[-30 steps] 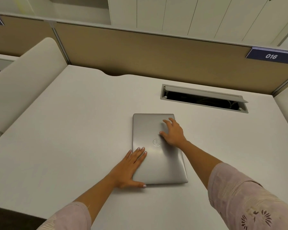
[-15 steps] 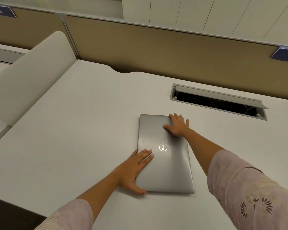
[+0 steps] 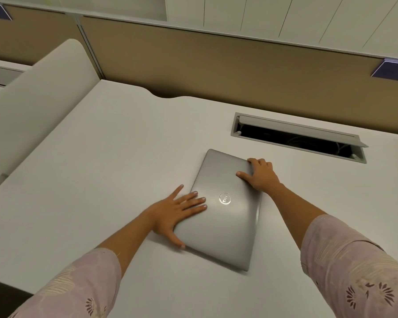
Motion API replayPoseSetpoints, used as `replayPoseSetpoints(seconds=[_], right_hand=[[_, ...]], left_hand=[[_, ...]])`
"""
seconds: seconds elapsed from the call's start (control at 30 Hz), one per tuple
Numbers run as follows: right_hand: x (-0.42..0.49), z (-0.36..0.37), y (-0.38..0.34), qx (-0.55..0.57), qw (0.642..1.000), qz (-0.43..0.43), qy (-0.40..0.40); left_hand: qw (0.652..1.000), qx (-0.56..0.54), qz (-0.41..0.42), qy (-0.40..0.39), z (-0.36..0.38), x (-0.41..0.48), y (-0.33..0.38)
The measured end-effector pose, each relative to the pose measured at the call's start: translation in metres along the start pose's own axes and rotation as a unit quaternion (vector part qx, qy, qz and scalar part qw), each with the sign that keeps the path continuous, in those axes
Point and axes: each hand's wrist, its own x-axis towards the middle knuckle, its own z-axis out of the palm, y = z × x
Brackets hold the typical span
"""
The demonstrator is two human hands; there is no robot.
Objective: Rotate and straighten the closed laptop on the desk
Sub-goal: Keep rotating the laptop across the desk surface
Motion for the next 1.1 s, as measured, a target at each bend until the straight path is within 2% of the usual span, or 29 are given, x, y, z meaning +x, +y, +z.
replayPoseSetpoints(seconds=[0.33,0.5,0.63,0.7,0.77,0.87,1.0,1.1], right_hand=[[-0.024,0.005,0.02,-0.103,0.99,0.078,0.047],[-0.031,0.007,0.026,-0.118,0.985,0.107,0.064],[-0.038,0.011,0.033,-0.121,0.982,0.114,0.086],[-0.04,0.011,0.034,-0.117,0.982,0.111,0.095],[-0.041,0.012,0.034,-0.103,0.984,0.106,0.104],[-0.041,0.015,0.033,-0.071,0.987,0.099,0.107],[-0.039,0.018,0.035,-0.014,0.989,0.117,0.092],[-0.037,0.018,0.034,0.037,0.99,0.119,0.073]], left_hand=[[0.995,0.015,-0.103,0.008,0.006,-0.034,-0.03],[0.988,0.054,-0.145,0.001,-0.004,-0.04,-0.038],[0.979,0.013,-0.201,0.013,-0.002,-0.045,-0.037],[0.968,-0.049,-0.246,0.027,0.003,-0.046,-0.032],[0.925,-0.169,-0.337,0.058,0.013,-0.049,-0.019],[0.826,-0.308,-0.461,0.102,0.024,-0.047,0.015],[0.735,-0.382,-0.536,0.164,0.028,-0.035,0.056],[0.644,-0.482,-0.567,0.177,0.008,-0.018,0.076]])
